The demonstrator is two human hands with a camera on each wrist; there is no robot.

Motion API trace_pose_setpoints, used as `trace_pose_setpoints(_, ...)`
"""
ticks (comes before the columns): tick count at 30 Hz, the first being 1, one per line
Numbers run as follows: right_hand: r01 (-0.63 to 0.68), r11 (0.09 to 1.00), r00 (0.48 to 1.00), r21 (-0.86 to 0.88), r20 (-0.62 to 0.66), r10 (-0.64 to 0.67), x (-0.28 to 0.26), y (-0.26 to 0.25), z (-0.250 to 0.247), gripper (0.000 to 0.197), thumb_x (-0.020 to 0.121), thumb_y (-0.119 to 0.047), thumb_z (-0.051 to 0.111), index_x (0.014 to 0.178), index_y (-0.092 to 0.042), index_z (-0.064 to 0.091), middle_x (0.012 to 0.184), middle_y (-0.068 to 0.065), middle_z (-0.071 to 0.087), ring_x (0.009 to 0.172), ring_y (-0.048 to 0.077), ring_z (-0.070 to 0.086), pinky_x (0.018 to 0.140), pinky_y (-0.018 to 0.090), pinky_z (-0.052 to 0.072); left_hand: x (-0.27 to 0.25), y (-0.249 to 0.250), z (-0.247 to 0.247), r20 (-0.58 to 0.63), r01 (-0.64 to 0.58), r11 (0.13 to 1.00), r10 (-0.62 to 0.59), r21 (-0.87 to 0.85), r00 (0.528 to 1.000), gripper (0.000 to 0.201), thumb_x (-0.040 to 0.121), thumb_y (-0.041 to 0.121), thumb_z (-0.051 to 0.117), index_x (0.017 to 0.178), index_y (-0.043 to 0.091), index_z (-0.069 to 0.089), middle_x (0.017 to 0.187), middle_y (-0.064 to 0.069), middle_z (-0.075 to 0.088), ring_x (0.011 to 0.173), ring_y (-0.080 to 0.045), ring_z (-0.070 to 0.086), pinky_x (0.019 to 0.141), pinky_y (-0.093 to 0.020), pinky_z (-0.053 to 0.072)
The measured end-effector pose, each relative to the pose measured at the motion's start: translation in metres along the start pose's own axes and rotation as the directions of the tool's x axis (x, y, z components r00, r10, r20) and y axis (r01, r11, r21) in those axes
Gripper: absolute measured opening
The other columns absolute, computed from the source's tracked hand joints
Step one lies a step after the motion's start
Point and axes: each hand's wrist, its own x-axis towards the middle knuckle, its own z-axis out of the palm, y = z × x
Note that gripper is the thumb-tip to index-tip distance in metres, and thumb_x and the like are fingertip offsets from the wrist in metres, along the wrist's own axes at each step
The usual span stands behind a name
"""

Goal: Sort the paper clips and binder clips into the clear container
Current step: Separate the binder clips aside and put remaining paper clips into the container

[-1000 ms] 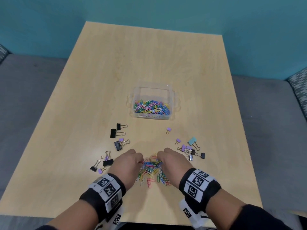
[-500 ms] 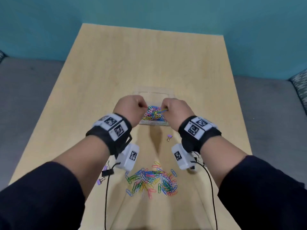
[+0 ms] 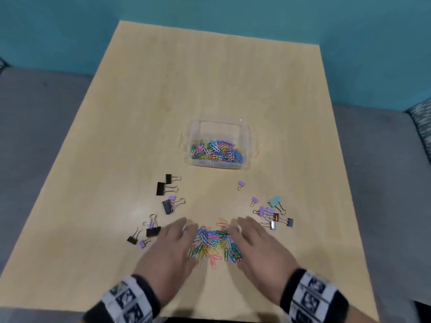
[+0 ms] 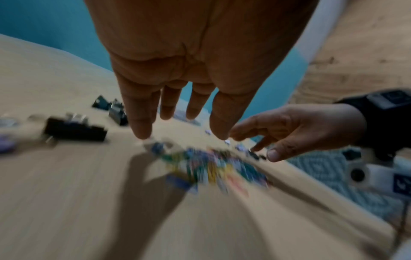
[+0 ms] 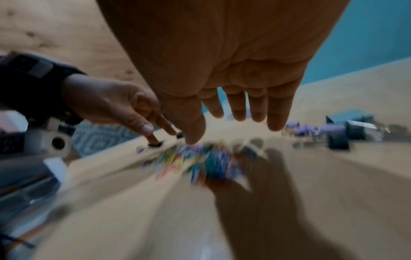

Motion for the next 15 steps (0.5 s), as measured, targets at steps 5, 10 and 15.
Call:
trace_pose_setpoints(5,-0.167,0.983,0.985,0.074,0.062,0.163,-0.016,-0.018,0.037,0.108,0.073,-0.042,0.07,0.15,-0.025,-0.005,0.159,0.007,-0.002,0.146,0.027,-0.002,0.103,0.043,0.039,-0.017,0.004,0.036,0.019,0.061,0.994,-0.063,0.086,0.998,0.103,0.065,0.047,0.075,0.146,0.022,0.016,0.15,-0.01,0.025,0.131,-0.029,0.029,0.099,-0.042,0.044)
trace_pose_setpoints(10,-0.199,0.968,0.979,0.155,-0.007,0.203,0.014,-0.036,0.029,0.088,0.089,-0.042,0.058,0.149,-0.024,-0.004,0.157,0.004,-0.008,0.144,0.026,-0.013,0.112,0.042,0.028,0.01,0.012,0.043,-0.061,0.029,0.997,-0.025,0.073,0.998,0.097,0.064,0.043,0.079,0.142,0.018,0.028,0.143,-0.011,0.036,0.122,-0.029,0.035,0.099,-0.041,0.043)
trace_pose_setpoints(15,-0.176,0.977,0.981,0.121,-0.059,0.184,0.035,-0.039,0.031,0.07,0.085,-0.016,0.062,0.144,-0.018,0.026,0.151,0.011,0.022,0.141,0.035,0.014,0.101,0.045,0.042,0.027,0.014,0.037,-0.152,-0.02,0.996,0.032,0.085,0.988,0.069,0.059,0.027,0.085,0.12,0.017,0.055,0.119,-0.008,0.053,0.104,-0.027,0.042,0.082,-0.037,0.053)
